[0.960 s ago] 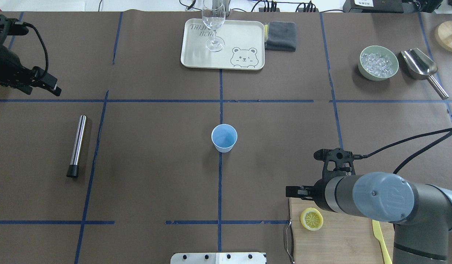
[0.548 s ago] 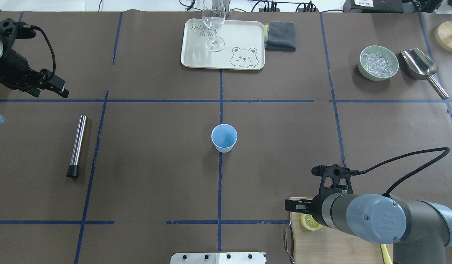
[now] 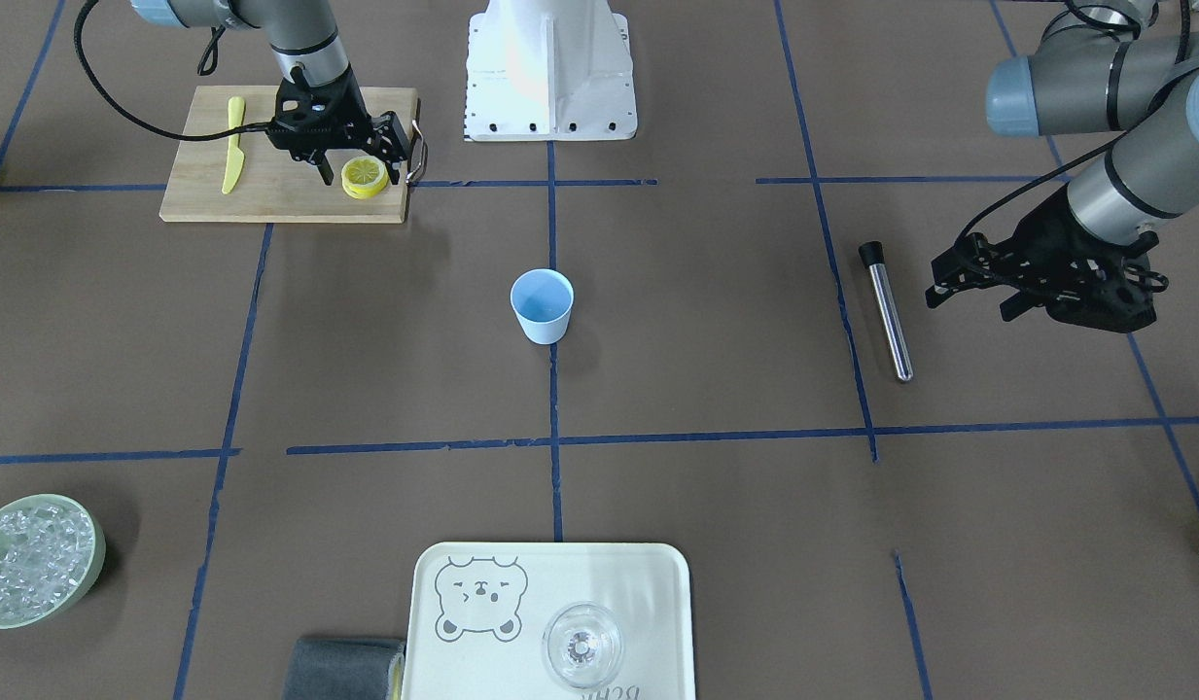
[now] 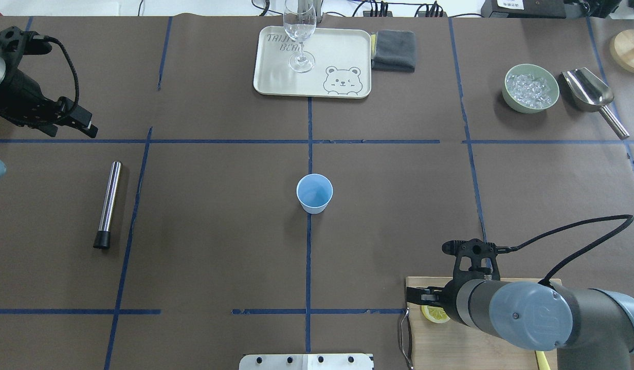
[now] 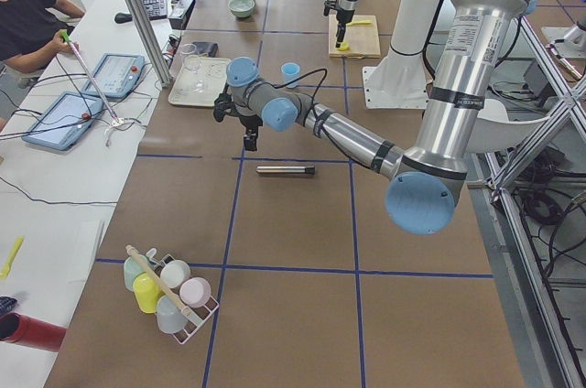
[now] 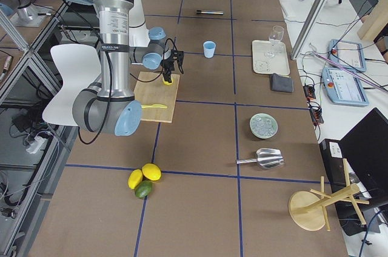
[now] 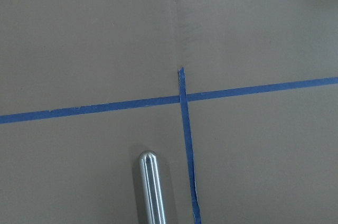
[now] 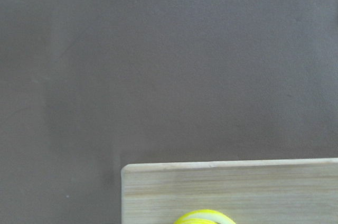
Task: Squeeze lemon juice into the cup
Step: 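Lower the right gripper over the lemon slice on the wooden board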
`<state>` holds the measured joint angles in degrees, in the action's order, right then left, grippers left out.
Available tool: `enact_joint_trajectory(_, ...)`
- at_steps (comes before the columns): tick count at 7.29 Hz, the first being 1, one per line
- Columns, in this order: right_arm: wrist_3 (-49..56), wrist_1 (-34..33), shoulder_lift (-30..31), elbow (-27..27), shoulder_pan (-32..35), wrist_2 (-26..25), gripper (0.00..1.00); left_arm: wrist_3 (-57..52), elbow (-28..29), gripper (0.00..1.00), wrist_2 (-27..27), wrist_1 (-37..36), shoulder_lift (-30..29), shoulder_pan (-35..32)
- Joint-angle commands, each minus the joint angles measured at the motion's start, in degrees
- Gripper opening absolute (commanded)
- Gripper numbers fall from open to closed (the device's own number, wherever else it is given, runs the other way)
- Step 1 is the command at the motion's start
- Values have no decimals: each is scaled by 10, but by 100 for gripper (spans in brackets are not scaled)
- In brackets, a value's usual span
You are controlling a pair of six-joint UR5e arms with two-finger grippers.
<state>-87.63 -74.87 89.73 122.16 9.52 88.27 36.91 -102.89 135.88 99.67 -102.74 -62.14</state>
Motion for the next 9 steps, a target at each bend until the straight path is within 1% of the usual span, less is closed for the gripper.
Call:
enact_joint_trajectory(1,-1,0,1,-3,-7,1,100,0,0,100,0,0,0,0)
enact_joint_trajectory(3,0,0,-3,-13,-13,2,100,0,-2,100,0,0,0,0)
enact_joint_trajectory(7,1,0,-5,-14,-12,5,99,1,-2,100,0,0,-1,0)
enact_joint_trajectory(9,3,0,-6,-13,-12,11,82,1,0,100,0,0,-1,0)
